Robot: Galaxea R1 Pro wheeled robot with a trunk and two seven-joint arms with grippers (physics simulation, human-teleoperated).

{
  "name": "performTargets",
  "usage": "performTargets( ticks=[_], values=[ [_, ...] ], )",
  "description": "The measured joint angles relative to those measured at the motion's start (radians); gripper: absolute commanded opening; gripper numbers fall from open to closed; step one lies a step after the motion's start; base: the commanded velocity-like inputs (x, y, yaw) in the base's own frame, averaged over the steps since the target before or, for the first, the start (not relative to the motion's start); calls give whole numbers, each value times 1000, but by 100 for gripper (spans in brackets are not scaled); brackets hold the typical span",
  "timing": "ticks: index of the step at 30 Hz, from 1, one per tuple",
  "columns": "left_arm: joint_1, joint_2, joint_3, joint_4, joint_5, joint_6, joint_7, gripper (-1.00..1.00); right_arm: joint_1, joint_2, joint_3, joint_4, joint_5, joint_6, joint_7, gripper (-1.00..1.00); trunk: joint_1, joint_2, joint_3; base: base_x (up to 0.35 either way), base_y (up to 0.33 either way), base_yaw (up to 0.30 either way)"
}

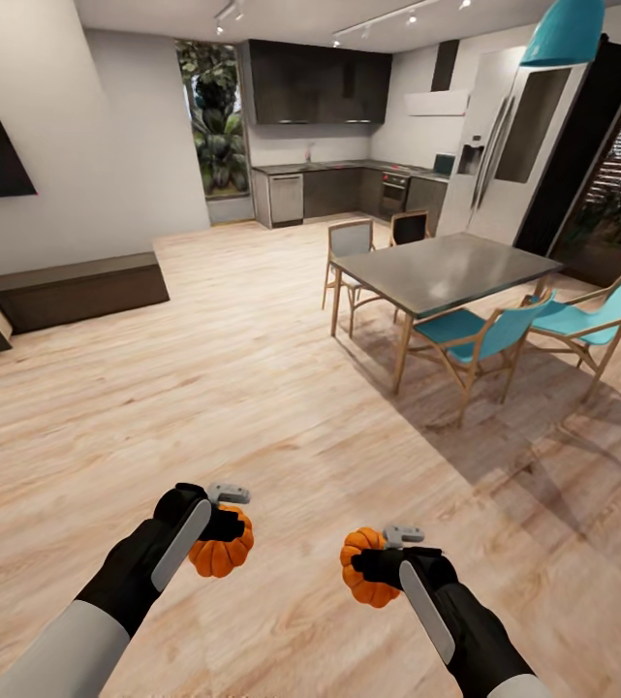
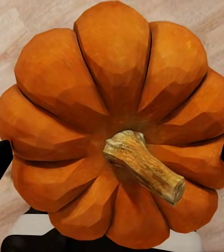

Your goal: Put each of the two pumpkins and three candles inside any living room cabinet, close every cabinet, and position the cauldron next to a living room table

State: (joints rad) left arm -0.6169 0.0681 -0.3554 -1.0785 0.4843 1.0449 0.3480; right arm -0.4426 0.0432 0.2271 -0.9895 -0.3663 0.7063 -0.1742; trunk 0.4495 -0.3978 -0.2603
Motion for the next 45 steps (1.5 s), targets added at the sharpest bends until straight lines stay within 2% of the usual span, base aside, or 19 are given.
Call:
performTargets(
  ticks=[6, 13, 17, 20, 25, 28, 30, 34, 37, 41, 45],
  values=[
    [0, 0, -5, 0, 1, 0, 4, -100, 0, 0, 1, 0, 0, 0, 0, -100, 0, 0, 0, 0, 0, 292],
    [0, -1, -3, -1, 1, 0, 86, -100, 0, 0, 0, 0, 2, 0, 0, -100, 0, 0, 0, 0, 0, 292],
    [6, 0, 0, -1, 10, -3, 98, -100, 0, 0, -2, 10, 6, -2, 0, -100, 0, 0, 0, 0, 0, 292],
    [15, 1, 1, 0, 10, -93, 97, -100, 0, -1, -2, 33, 9, -40, 0, -100, 0, 0, 0, 0, 0, 292],
    [43, 5, 2, 24, 14, -200, 89, -100, 0, 0, 0, 62, 11, -84, -4, -100, 0, 0, 0, 0, 0, 292],
    [48, 5, 4, 115, 13, -297, 85, -100, 0, 1, 2, 67, 11, -90, -10, -100, 0, 0, 0, 0, 0, 292],
    [49, 4, 5, 207, 14, -376, 79, -100, 0, 1, 8, 68, 11, -91, -12, -100, 0, 0, 0, 0, 0, 292],
    [49, 8, 6, 273, 18, -433, 67, -100, 0, 5, 15, 69, 10, -93, -14, -100, 0, 0, 0, 0, 0, 292],
    [49, 10, 5, 276, 17, -454, 59, -100, 0, 16, 16, 70, 11, -94, -15, -100, 0, 0, 0, 0, 0, 292],
    [49, 11, 4, 277, 16, -517, 53, -100, 0, 37, 17, 71, 9, -96, -17, -100, 0, 0, 0, 52, 0, 292],
    [49, 12, 5, 279, 17, -530, 53, -100, 0, 47, 18, 71, 12, -96, -20, -100, 0, 0, 0, 227, 0, 224]
  ],
)
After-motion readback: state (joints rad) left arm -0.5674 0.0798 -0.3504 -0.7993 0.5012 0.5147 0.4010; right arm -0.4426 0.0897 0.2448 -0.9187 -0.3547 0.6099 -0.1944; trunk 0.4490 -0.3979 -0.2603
